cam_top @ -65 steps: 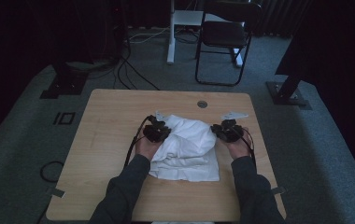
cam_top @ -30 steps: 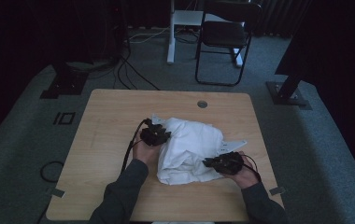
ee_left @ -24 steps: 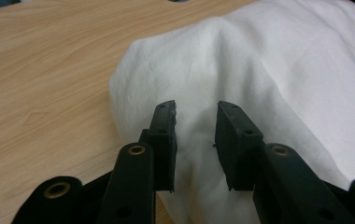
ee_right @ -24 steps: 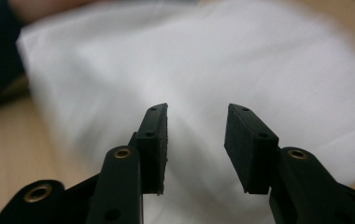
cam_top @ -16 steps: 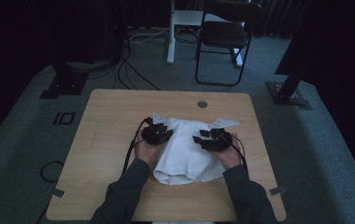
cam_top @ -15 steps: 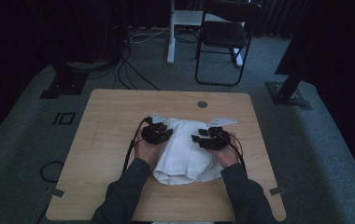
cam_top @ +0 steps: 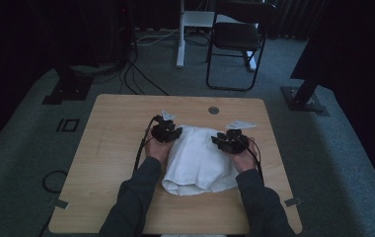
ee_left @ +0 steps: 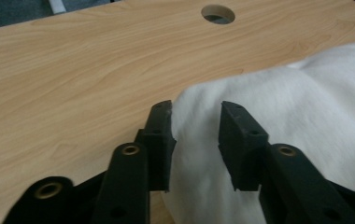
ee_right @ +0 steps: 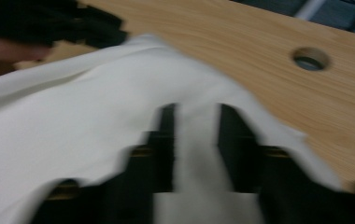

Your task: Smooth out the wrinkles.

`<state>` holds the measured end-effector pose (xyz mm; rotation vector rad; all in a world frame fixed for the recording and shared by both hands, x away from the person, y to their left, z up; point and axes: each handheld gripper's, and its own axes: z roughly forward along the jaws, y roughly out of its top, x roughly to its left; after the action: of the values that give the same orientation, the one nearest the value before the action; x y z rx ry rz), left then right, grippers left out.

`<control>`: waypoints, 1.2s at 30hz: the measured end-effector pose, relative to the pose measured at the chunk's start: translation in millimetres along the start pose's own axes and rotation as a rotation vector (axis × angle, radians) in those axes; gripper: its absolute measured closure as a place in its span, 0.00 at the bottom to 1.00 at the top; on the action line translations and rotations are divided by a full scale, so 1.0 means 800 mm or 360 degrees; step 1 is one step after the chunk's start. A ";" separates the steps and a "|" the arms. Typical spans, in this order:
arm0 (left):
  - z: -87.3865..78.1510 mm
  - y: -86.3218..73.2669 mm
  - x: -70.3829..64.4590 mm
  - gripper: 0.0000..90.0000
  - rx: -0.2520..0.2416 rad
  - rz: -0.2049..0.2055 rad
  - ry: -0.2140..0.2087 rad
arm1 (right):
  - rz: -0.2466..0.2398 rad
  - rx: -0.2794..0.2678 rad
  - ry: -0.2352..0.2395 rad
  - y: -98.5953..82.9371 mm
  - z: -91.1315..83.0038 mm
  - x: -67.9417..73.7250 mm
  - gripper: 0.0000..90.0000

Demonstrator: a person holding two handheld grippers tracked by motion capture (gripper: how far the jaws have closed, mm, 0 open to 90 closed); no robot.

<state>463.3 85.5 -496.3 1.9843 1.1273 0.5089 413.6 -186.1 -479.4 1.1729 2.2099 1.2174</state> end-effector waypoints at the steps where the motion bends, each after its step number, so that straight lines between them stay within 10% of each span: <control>1: 0.001 0.000 0.001 0.69 -0.0008 0.0006 -0.0008 | 0.0000 0.0000 0.0000 0.000 0.000 0.000 0.65; 7: 0.016 -0.008 0.014 0.55 -0.0016 -0.0036 -0.0144 | 0.0138 0.0102 -0.0065 -0.005 0.027 -0.034 0.38; 10: 0.025 -0.014 0.012 0.65 0.0032 -0.0054 -0.0227 | 0.0132 0.0150 -0.0007 -0.009 0.041 -0.039 0.56; 12: 0.028 -0.015 0.007 0.91 0.0062 -0.0008 -0.0216 | 0.0062 0.0173 0.0001 -0.010 0.045 -0.037 0.92; 14: 0.028 -0.015 0.003 0.96 0.0070 0.0037 -0.0203 | 0.0054 0.0142 0.0008 -0.010 0.039 -0.039 0.95; 23: 0.014 -0.009 -0.002 0.98 0.0020 0.0122 -0.0119 | 0.0046 0.0031 0.0017 -0.013 0.003 -0.050 0.96; 35: 0.009 -0.009 0.002 0.98 0.0014 0.0088 -0.0030 | 0.0161 0.0054 -0.0183 -0.040 -0.020 -0.085 0.99; 36: 0.009 -0.009 -0.002 0.97 0.0015 0.0111 -0.0014 | 0.0167 0.0059 -0.0222 -0.038 -0.020 -0.078 0.80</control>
<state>463.7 82.9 -506.3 2.0379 1.0603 0.5310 425.5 -253.0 -500.2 1.3610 2.1004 1.1025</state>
